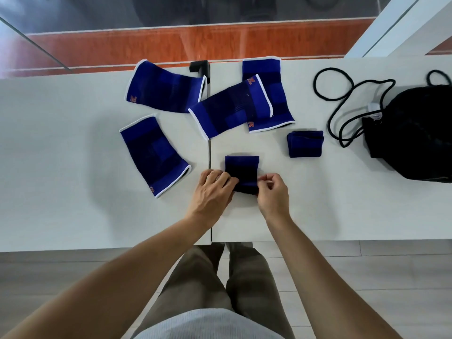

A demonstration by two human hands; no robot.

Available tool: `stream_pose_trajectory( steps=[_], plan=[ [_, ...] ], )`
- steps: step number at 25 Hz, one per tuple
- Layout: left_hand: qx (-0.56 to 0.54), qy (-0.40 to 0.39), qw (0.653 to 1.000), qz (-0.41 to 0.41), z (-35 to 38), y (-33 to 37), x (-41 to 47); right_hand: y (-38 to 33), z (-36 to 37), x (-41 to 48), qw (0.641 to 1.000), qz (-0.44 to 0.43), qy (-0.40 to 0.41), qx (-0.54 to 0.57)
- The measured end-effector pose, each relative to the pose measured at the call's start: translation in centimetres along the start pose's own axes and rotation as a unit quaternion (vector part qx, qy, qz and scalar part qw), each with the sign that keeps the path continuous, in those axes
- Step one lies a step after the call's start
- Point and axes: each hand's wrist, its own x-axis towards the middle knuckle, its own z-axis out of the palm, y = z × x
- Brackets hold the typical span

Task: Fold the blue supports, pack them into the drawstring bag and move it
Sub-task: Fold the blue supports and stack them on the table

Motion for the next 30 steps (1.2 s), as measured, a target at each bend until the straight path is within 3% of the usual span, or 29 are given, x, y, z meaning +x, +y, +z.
stream_pose_trajectory(
  steps=[2,4,10,19,23,26,30],
  plan=[
    [-0.031,0.005,1.000,0.003,-0.2,-0.3,0.2,1.3,-1.2,-0.3,0.962,-0.202,0.029,-0.181],
    [-0.048,-0.015,0.999,-0.001,-0.8,-0.7,0.6,2.3,-2.0,-0.1,0.901,-0.308,0.009,-0.306],
    [-0.088,-0.088,0.990,-0.060,-2.2,-1.0,2.5,1.7,-2.3,1.8,0.919,-0.275,-0.080,-0.272],
    [-0.147,-0.104,0.975,-0.128,-1.9,-1.9,4.7,-0.8,-0.1,3.5,0.920,-0.264,-0.063,-0.284],
    [-0.122,-0.061,0.977,-0.163,-1.3,-2.3,5.0,-1.1,0.0,4.0,0.889,-0.279,-0.036,-0.360],
    [-0.117,-0.032,0.982,-0.145,-0.6,-2.4,4.8,-1.1,0.0,4.3,0.869,-0.275,-0.012,-0.411],
    [-0.121,-0.005,0.985,-0.126,-0.1,-2.3,4.8,-1.7,0.4,4.7,0.864,-0.279,-0.006,-0.419]
  ],
)
